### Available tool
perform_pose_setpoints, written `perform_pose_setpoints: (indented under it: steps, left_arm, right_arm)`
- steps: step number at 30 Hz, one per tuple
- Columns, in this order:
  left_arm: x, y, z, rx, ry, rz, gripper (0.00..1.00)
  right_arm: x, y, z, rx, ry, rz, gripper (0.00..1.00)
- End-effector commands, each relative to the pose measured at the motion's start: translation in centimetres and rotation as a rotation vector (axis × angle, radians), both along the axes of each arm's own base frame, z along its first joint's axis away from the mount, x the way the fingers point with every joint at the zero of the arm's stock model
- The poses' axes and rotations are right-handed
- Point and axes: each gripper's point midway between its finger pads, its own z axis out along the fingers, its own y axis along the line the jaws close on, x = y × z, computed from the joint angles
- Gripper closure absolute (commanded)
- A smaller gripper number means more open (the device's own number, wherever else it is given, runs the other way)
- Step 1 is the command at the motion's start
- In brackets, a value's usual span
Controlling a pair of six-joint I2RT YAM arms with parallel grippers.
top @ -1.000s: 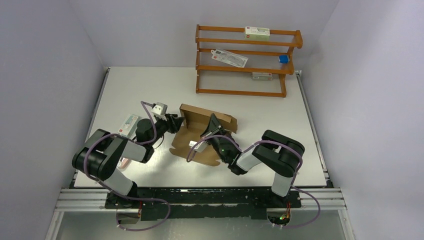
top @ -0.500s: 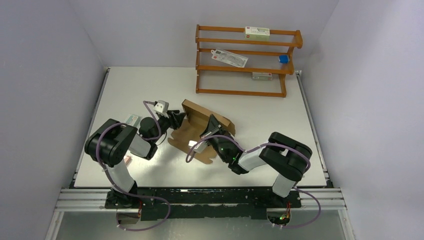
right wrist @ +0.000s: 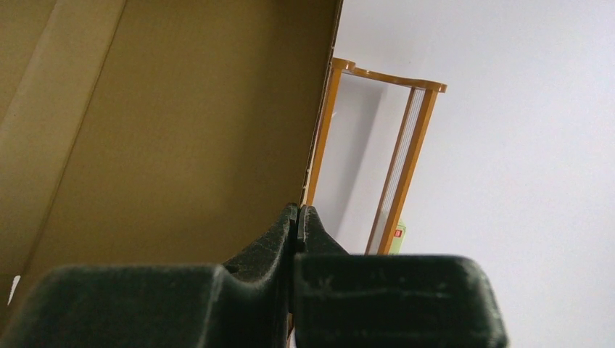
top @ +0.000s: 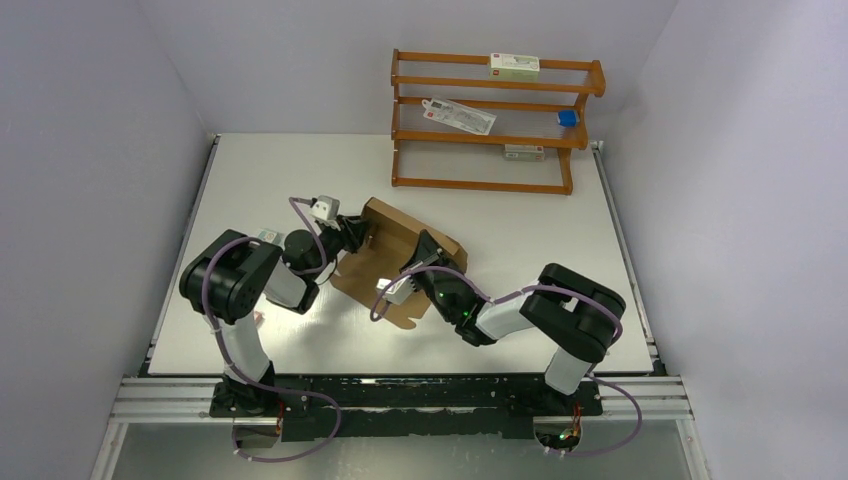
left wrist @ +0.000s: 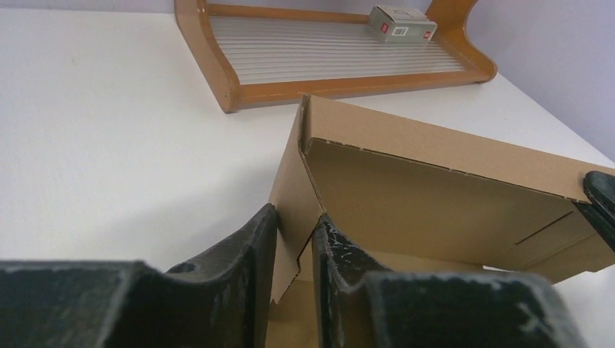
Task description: Fold the paper box
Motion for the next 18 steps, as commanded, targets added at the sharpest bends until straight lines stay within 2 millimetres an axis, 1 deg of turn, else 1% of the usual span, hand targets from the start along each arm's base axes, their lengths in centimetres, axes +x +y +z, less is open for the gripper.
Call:
perform_pose_setpoints:
  steps: [1, 4, 8, 9, 11, 14, 18]
  left_arm:
    - [-0.2, -0.7, 1.8, -0.049, -0.022, 0.002, 0.74]
    - [-0.3, -0.4, 1.7, -0.067, 0.013, 0.071, 0.82]
    - [-0.3, 0.4, 1.8, -0.141, 0.063, 0.182, 0.88]
    - [-0.4, 0.3, 1.9, -0.159, 0.074, 0.198, 0.88]
    - [-0.4, 0.1, 1.7, -0.169, 0.101, 0.247, 0.85]
    - [-0.8, -0.8, 1.9, -0.178, 0.124, 0.291, 0.81]
    - [-1.9, -2.0, 2.5, -0.197, 0.127, 0.279, 0.68]
  right_arm:
    - [-0.3, 0.9, -1.5, -0.011, 0.05, 0.037, 1.0]
    - [-0.4, 1.1, -1.7, -0.005, 0.059, 0.032, 1.0]
    - [-0.7, 1.5, -2.0, 0.003, 0.078, 0.037, 1.0]
    - [-0.8, 1.6, -2.0, 0.009, 0.082, 0.038, 1.0]
    - [-0.9, 1.6, -2.1, 0.015, 0.085, 0.036, 1.0]
    - [-0.9, 1.8, -2.4, 0.022, 0.088, 0.03, 1.0]
    - [-1.0, 1.8, -2.4, 0.033, 0.091, 0.026, 1.0]
